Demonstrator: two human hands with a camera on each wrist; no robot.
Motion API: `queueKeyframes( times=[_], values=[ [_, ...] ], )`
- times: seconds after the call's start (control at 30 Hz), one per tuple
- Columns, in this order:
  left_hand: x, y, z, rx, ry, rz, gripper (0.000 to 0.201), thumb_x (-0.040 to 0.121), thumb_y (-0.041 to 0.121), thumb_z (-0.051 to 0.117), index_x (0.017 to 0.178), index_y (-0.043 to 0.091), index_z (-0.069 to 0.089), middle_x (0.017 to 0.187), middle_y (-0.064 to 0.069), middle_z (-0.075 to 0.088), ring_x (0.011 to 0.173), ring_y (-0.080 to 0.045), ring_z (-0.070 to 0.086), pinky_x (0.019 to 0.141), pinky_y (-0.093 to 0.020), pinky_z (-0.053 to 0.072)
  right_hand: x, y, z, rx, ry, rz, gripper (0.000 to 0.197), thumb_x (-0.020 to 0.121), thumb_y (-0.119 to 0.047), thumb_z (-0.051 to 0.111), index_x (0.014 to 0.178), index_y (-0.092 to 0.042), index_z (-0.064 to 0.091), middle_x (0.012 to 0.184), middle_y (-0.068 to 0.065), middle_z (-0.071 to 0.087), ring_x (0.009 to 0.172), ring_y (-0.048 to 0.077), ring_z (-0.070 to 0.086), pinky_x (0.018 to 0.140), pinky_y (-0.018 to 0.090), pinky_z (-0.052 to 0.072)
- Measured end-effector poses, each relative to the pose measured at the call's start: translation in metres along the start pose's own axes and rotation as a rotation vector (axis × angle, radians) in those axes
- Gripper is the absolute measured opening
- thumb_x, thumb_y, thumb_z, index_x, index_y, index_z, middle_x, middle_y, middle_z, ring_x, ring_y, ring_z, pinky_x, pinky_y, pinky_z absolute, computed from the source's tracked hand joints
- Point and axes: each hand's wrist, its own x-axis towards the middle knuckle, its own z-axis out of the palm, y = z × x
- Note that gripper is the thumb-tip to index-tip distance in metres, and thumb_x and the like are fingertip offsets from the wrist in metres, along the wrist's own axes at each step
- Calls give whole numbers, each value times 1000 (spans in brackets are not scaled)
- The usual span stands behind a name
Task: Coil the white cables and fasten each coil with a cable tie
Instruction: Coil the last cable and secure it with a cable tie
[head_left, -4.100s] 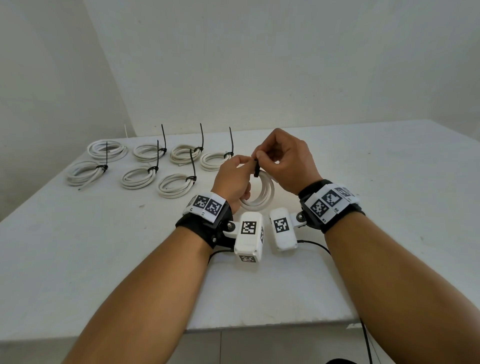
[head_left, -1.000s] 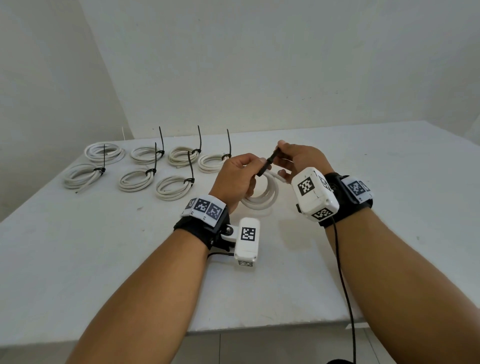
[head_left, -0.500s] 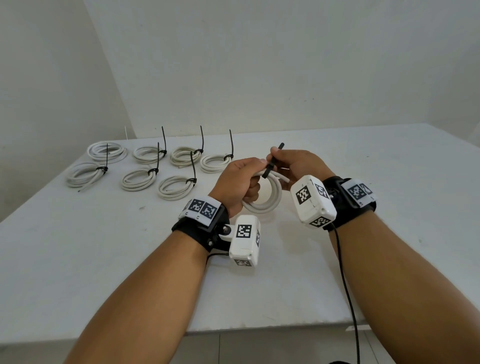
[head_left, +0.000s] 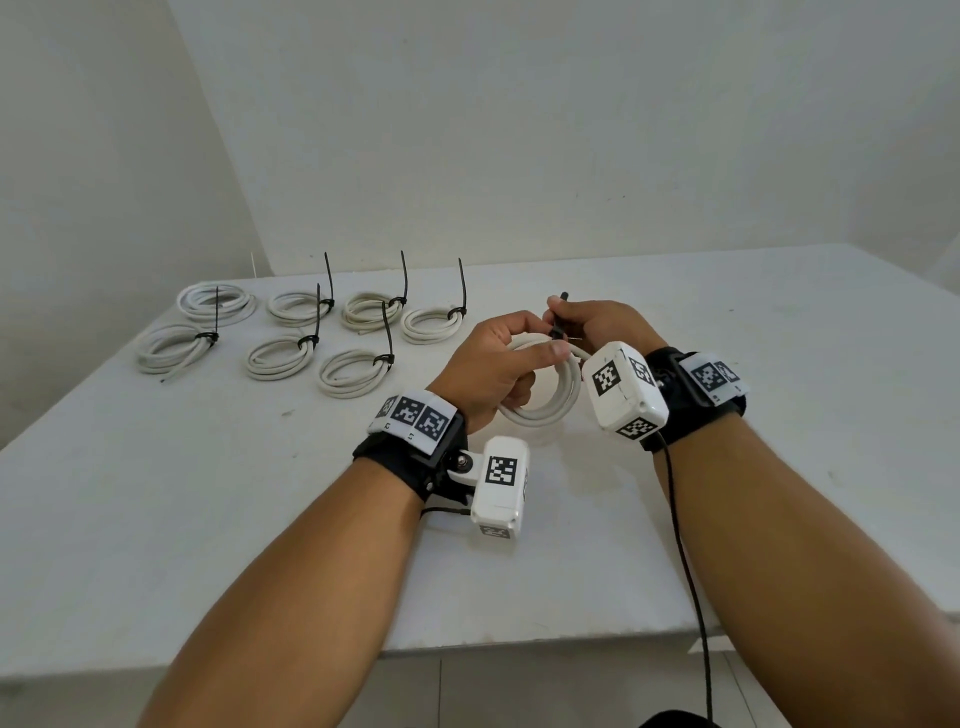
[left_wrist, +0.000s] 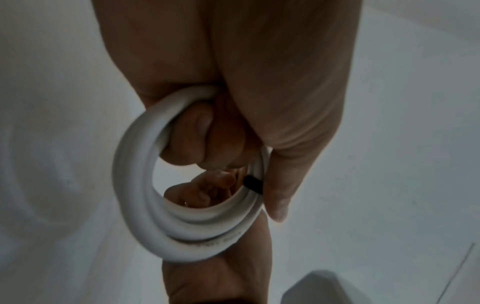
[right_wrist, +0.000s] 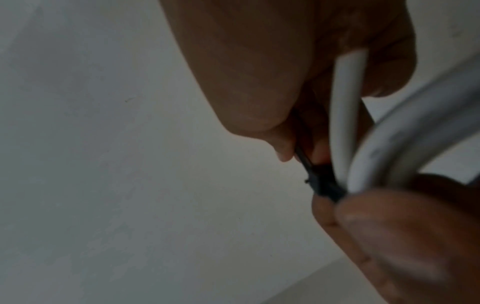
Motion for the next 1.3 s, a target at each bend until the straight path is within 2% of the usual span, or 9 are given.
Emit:
queueKeyframes(
  times=[0.27, 0.4, 0.47, 0.6, 0.73, 0.9, 1.03, 1.17, 1.3],
  values=[
    [-2, -3, -12, 40, 45, -10, 11, 93, 8, 63, 84, 10, 57, 45, 10, 39, 36, -8, 26, 40, -18, 23, -7, 1, 18, -54, 63, 44, 26, 92, -28, 67, 73, -10, 66, 68, 5, 65, 54, 19, 60, 61, 29, 51],
    [3, -3, -29, 187, 239, 56, 8, 87, 16, 72, 86, 12, 66, 50, 8, 52, 36, -11, 39, 38, -19, 31, -4, -2, 21, -59, 96, 28, 34, 94, -37, 61, 95, -5, 72, 86, 6, 75, 73, 22, 70, 67, 30, 56],
    [7, -1, -41, 337, 406, 117, 12, 85, 22, 75, 90, 14, 68, 63, 10, 62, 48, -10, 52, 46, -20, 41, 1, -8, 19, -319, 164, -9, 37, 93, -42, 60, 103, -9, 72, 102, 3, 75, 100, 25, 68, 87, 35, 54],
    [13, 0, -60, 672, 631, 118, 26, 93, 33, 58, 109, 13, 62, 103, -1, 67, 95, -20, 61, 75, -25, 41, 4, -14, 9, -1038, 166, 82, 62, 93, -50, 57, 133, -3, 56, 137, 14, 56, 128, 31, 52, 97, 33, 42],
    [25, -7, -64, 920, 506, -58, 38, 101, 23, 35, 132, 8, 49, 127, -15, 60, 115, -34, 55, 85, -33, 39, -7, -7, -8, -1366, 79, 226, 76, 88, -58, 60, 143, -10, 44, 150, 12, 44, 134, 31, 44, 104, 35, 36],
    [38, -8, -66, 1130, 335, -123, 32, 95, 10, 41, 120, 6, 61, 120, -15, 64, 109, -32, 58, 81, -29, 38, -23, -12, -10, -1301, 0, 269, 64, 92, -47, 62, 143, -12, 44, 144, 10, 48, 117, 27, 50, 88, 27, 39],
    [41, -6, -72, 1241, 238, -130, 31, 93, 15, 55, 122, 14, 67, 129, -5, 63, 118, -25, 57, 95, -25, 41, -26, -14, -9, -1310, 30, 276, 68, 95, -42, 60, 147, -5, 38, 152, 13, 40, 137, 29, 42, 103, 30, 39],
    [38, -5, -73, 1269, 271, -119, 16, 87, 17, 63, 103, 14, 64, 108, -5, 68, 102, -24, 62, 77, -25, 44, -25, -11, -11, -1269, 43, 295, 69, 95, -39, 61, 147, -1, 37, 155, 15, 36, 139, 30, 41, 104, 33, 41],
    [37, 1, -67, 1324, 240, -150, 11, 85, 9, 60, 90, 17, 66, 109, -3, 69, 102, -23, 63, 79, -23, 44, -18, -5, -14, -1229, 56, 281, 83, 90, -47, 65, 150, -3, 28, 156, 16, 31, 136, 30, 44, 107, 36, 43]
  ],
)
